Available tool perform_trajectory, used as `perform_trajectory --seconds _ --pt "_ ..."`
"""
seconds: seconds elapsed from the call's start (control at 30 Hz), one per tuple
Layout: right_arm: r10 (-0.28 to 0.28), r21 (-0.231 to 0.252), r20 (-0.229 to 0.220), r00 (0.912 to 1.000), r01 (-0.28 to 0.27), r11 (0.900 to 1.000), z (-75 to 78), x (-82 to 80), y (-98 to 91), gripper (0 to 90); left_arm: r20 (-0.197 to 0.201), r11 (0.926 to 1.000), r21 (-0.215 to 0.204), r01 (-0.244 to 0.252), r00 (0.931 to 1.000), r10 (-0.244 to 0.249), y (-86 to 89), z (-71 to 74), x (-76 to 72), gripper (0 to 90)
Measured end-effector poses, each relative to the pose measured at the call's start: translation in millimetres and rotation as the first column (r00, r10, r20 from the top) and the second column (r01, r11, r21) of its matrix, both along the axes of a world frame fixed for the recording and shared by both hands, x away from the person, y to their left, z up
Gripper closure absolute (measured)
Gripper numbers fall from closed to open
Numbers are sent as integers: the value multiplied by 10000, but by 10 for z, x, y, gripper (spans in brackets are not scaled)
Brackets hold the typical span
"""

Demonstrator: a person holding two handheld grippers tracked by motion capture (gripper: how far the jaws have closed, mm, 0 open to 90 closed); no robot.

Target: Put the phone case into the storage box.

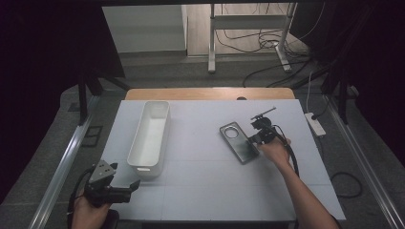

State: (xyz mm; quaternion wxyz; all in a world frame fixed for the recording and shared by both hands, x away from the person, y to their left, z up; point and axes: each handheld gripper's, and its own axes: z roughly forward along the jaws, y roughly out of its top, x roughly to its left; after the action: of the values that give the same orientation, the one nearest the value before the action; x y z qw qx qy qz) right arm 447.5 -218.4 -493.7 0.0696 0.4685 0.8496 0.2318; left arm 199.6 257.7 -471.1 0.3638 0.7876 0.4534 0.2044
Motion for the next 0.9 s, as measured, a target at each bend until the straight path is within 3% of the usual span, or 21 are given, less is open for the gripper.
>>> perform_trajectory --seconds 0.13,0.27,0.47,0.6,0.9 --pt "304 33 316 9990 -305 9995 35 -47 -2 885 141 9999 -67 79 9999 -78 -26 16 2 7" --pt "251 276 554 9981 -266 9993 89 -86 -18 886 254 9981 -493 357 9991 -344 -55 51 16 5" --pt "161 811 1068 9942 -248 9964 197 -156 -66 885 471 9867 -1354 900 9953 -843 -102 117 72 5" --pt "84 1006 1157 9932 -201 9947 237 -183 -78 885 625 9837 -1456 1057 9933 -975 -162 166 107 0" --pt "42 1268 1646 9864 -254 9916 360 -272 -129 885 850 9629 -2050 1757 9832 -1613 -318 283 270 0"
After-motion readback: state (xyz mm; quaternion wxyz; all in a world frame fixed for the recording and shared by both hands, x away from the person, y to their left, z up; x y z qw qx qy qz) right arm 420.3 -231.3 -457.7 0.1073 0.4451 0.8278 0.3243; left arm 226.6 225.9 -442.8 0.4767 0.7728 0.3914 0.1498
